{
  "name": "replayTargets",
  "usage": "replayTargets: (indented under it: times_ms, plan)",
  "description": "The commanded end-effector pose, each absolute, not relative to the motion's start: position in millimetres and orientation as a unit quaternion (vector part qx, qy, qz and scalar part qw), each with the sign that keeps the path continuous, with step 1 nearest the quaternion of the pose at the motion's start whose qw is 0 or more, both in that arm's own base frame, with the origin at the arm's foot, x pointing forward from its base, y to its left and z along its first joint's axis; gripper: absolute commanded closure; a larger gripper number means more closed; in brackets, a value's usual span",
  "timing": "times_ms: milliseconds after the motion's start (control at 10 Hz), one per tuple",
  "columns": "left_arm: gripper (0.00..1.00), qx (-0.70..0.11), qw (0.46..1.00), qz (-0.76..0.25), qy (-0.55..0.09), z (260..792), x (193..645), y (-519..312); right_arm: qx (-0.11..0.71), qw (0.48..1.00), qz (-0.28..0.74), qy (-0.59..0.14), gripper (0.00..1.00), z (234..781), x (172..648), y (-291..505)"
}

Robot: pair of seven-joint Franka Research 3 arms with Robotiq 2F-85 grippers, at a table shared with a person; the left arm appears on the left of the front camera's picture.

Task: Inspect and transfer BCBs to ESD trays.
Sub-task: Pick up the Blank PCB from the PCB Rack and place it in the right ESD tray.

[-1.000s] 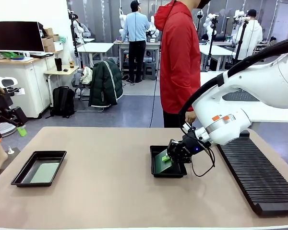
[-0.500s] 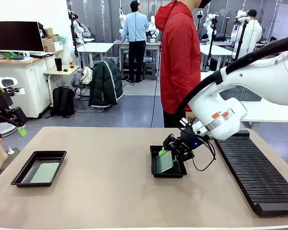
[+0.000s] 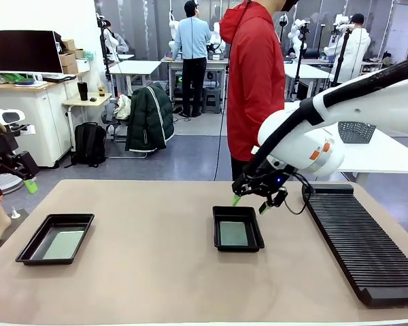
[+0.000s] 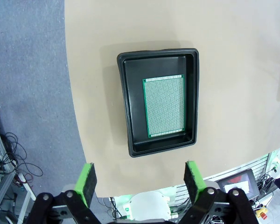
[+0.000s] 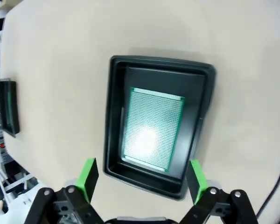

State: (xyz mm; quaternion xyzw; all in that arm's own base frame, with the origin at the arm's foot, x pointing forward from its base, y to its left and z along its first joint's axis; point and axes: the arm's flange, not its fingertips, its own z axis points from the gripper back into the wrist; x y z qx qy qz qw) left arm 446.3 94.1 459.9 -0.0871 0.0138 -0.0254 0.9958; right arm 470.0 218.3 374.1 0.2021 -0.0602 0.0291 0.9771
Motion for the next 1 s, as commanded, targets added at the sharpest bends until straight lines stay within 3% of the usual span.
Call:
replayTargets:
  times_ms: [0, 400, 900]
  plan:
    - [0.0, -0.09, 0.995, -0.029, 0.009, 458.3, 445.3, 94.5, 0.152, 0.987, 0.036, -0.043, 0.0, 400.1, 475.7, 215.1]
    - [0.0, -0.09, 0.995, -0.029, 0.009, 458.3, 445.3, 94.5, 0.117, 0.992, 0.038, -0.033, 0.0, 409.1, 482.8, 207.8]
    - [0.0, -0.09, 0.995, -0.029, 0.009, 458.3, 445.3, 94.5, 0.135, 0.989, 0.048, -0.043, 0.0, 407.4, 475.1, 205.9]
